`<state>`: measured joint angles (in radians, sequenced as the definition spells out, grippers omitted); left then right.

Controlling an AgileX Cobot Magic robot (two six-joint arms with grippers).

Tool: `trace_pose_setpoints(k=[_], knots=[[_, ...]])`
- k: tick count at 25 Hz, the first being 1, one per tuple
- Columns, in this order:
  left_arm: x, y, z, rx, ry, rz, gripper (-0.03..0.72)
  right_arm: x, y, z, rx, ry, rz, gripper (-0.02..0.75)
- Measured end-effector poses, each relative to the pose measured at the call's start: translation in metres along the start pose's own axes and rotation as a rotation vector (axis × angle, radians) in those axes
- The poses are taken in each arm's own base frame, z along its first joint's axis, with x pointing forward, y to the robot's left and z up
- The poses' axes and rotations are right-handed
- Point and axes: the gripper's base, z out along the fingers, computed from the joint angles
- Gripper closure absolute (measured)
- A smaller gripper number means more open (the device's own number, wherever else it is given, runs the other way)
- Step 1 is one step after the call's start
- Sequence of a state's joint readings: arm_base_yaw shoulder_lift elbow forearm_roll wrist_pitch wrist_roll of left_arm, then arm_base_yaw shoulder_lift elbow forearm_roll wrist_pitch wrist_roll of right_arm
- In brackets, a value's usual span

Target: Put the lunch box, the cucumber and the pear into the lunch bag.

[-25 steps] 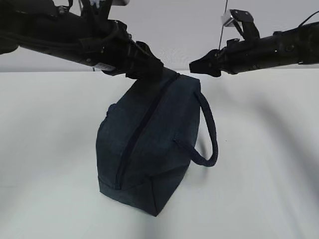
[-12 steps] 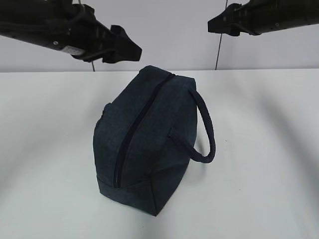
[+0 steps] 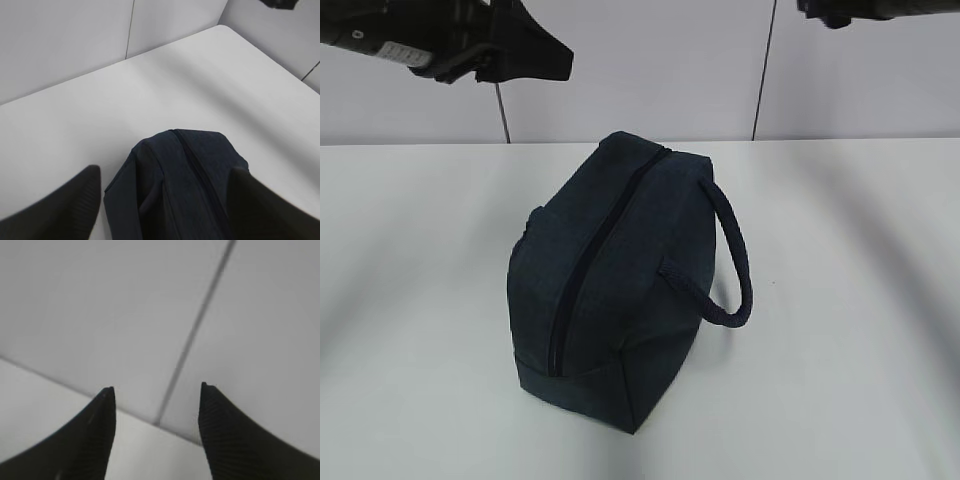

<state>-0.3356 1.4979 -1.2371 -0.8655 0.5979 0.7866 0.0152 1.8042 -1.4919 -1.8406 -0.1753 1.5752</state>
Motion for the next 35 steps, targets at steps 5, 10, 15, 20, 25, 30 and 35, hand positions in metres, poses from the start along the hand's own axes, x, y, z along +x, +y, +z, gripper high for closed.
trace_pose_setpoints(k=[5,10,15,20,25,30,35], knots=[[0.000,-0.002,-0.004,0.002,0.008,0.023,0.223,0.005,-0.042,-0.011,0.487,0.057,-0.128,0.315],[0.000,-0.004,-0.006,0.011,0.016,0.023,0.223,0.033,-0.056,-0.026,0.690,0.298,0.169,0.317],[0.002,-0.005,-0.006,0.027,0.037,0.028,0.223,0.038,-0.020,-0.015,0.472,0.372,0.368,0.406],[0.006,-0.002,-0.006,0.001,0.080,0.093,0.223,0.027,0.033,-0.008,0.261,0.405,0.267,0.463],[0.014,0.002,-0.007,-0.042,0.175,0.161,0.223,-0.004,0.089,-0.025,0.089,0.364,0.070,0.472],[0.024,0.013,-0.011,-0.145,0.295,0.130,0.223,-0.033,0.110,-0.058,0.038,0.319,0.059,0.472],[0.029,0.031,-0.027,-0.274,0.359,0.046,0.223,-0.055,0.102,-0.097,0.044,0.310,0.083,0.472]])
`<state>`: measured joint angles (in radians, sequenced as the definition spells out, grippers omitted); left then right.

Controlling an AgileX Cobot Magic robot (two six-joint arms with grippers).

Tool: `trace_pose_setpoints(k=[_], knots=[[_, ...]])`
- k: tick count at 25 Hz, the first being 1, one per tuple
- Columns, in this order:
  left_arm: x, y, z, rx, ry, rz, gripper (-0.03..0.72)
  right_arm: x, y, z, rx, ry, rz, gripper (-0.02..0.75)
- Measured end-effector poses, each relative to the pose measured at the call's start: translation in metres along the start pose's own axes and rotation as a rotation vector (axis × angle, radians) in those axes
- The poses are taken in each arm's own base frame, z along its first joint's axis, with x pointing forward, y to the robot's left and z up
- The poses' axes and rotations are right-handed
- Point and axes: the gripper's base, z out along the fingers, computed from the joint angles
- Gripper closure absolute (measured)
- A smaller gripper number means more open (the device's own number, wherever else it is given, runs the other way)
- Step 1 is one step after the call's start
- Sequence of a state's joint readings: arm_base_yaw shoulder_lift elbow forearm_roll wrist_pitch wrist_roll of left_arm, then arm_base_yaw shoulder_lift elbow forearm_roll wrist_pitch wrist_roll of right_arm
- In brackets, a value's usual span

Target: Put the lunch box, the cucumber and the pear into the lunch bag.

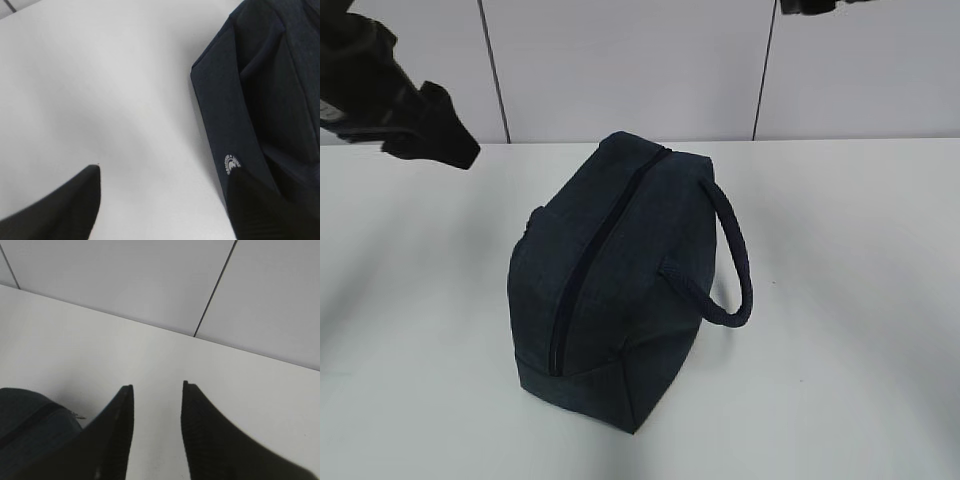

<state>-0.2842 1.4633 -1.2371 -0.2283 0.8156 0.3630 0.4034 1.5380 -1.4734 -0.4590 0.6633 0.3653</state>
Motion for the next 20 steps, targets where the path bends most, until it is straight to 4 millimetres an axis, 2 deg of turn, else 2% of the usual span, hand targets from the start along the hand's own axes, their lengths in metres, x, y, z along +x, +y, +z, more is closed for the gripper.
trace_pose_setpoints(k=[5,9,13,17,20], knots=[[0.005,0.006,-0.026,-0.034,-0.013,-0.049,0.223,-0.002,-0.010,-0.049,-0.039,0.024,-0.035,0.472],[0.009,0.001,-0.055,-0.043,-0.054,-0.068,0.223,-0.001,-0.018,-0.086,-0.074,0.026,-0.047,0.472],[0.020,-0.009,-0.087,-0.038,-0.073,-0.058,0.223,0.007,-0.028,-0.134,-0.107,0.030,-0.092,0.472],[0.047,-0.022,-0.119,-0.045,-0.130,-0.061,0.223,0.017,-0.037,-0.179,-0.149,-0.012,-0.119,0.472],[0.074,-0.033,-0.139,-0.042,-0.175,-0.078,0.223,0.036,-0.042,-0.208,-0.180,-0.041,-0.112,0.472]])
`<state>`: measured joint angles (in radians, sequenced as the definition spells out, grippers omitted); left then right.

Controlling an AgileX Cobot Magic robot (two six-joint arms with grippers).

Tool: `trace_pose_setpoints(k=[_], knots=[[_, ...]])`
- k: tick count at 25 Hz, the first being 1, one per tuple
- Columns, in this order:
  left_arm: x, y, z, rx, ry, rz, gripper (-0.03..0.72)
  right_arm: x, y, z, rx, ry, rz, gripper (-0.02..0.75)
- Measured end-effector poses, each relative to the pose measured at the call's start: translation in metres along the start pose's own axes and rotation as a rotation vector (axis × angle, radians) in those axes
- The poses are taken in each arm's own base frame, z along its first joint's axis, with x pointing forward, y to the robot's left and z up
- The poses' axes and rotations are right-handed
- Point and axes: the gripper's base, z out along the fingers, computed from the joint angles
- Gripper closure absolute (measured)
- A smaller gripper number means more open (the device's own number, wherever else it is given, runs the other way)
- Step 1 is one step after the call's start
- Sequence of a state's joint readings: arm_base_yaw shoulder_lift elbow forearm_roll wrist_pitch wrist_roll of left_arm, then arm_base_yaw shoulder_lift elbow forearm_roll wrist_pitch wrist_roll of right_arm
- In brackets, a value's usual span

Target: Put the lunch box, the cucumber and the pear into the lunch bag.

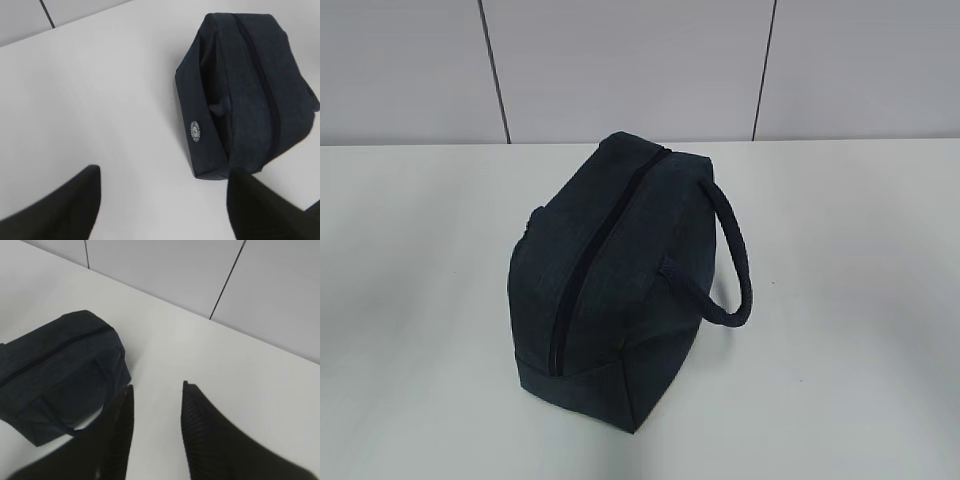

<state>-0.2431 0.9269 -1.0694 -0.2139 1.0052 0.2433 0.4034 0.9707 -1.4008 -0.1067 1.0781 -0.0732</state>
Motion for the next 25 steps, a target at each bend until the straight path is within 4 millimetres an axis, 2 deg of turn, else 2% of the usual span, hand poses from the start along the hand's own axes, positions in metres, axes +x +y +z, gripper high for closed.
trace_pose_setpoints(k=[5,9,13,18,25], knots=[[0.045,-0.015,-0.038,0.015,-0.113,-0.004,0.223,0.042,0.003,-0.035,-0.015,-0.012,0.009,0.473],[0.078,-0.023,-0.056,0.013,-0.170,-0.014,0.223,0.074,0.005,-0.063,-0.017,-0.042,0.016,0.473],[0.110,-0.031,-0.073,0.023,-0.175,-0.006,0.223,0.106,0.008,-0.081,-0.031,-0.008,0.015,0.473],[0.145,-0.041,-0.096,0.033,-0.184,0.022,0.223,0.142,0.021,-0.109,-0.142,-0.099,0.002,0.465],[0.176,-0.050,-0.118,0.023,-0.331,0.053,0.223,0.189,0.029,-0.126,-0.166,-0.207,0.014,0.297]])
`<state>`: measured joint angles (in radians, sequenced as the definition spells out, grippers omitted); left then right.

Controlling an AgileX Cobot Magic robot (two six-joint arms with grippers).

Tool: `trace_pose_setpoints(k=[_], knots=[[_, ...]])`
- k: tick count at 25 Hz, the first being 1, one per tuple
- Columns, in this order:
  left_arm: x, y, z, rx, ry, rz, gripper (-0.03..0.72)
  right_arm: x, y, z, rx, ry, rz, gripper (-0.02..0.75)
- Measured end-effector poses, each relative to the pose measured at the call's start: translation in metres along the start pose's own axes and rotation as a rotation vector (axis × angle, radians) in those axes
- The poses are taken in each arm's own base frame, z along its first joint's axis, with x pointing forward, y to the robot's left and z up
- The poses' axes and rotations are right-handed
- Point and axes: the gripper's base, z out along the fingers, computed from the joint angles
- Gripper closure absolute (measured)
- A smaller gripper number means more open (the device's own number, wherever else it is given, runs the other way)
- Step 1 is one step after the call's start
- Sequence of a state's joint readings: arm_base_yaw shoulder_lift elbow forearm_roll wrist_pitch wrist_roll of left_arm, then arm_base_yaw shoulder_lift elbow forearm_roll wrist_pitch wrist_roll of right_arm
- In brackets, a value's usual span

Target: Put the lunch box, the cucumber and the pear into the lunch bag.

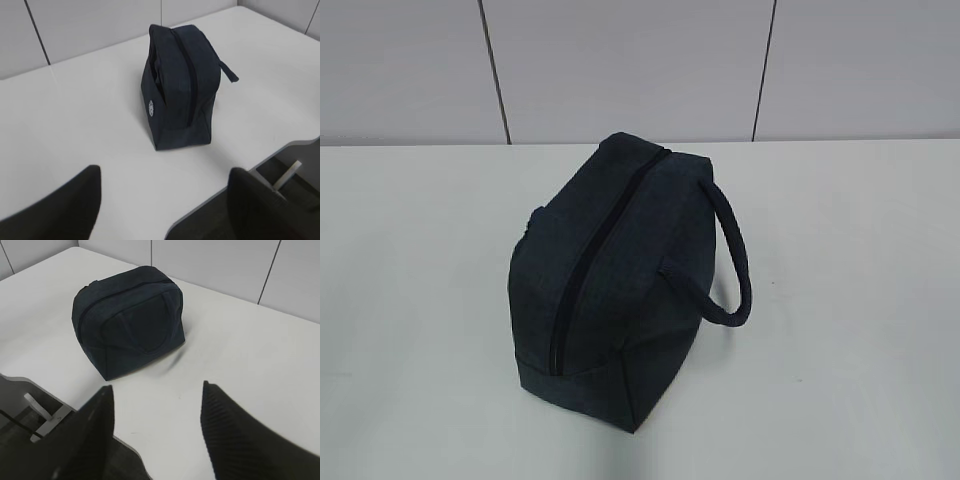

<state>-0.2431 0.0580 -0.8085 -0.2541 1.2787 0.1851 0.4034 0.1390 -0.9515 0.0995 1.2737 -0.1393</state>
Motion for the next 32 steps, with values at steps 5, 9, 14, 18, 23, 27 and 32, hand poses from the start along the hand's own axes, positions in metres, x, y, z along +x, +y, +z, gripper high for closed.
trace_pose_setpoints(k=[5,9,14,18,23,27,32], knots=[[0.022,0.000,0.006,-0.010,0.007,0.003,0.223,0.030,-0.002,0.014,0.038,0.051,0.024,0.281],[0.039,0.003,0.032,0.018,0.111,-0.029,0.223,0.054,-0.003,0.037,0.043,0.145,0.055,0.281],[0.044,0.006,0.042,0.004,0.117,-0.039,0.223,0.079,-0.005,0.066,0.058,0.258,0.070,0.281],[0.043,0.010,0.043,-0.030,0.100,-0.029,0.223,0.085,-0.007,0.077,0.076,0.249,0.081,0.281],[0.043,0.010,0.043,-0.034,0.096,-0.028,0.223,0.087,-0.007,0.082,0.083,0.237,0.089,0.281],[0.043,0.010,0.043,-0.034,0.095,-0.028,0.223,0.086,-0.007,0.082,0.083,0.235,0.091,0.281],[0.042,0.010,0.043,-0.037,0.091,-0.028,0.223,0.086,-0.007,0.082,0.084,0.235,0.093,0.281]])
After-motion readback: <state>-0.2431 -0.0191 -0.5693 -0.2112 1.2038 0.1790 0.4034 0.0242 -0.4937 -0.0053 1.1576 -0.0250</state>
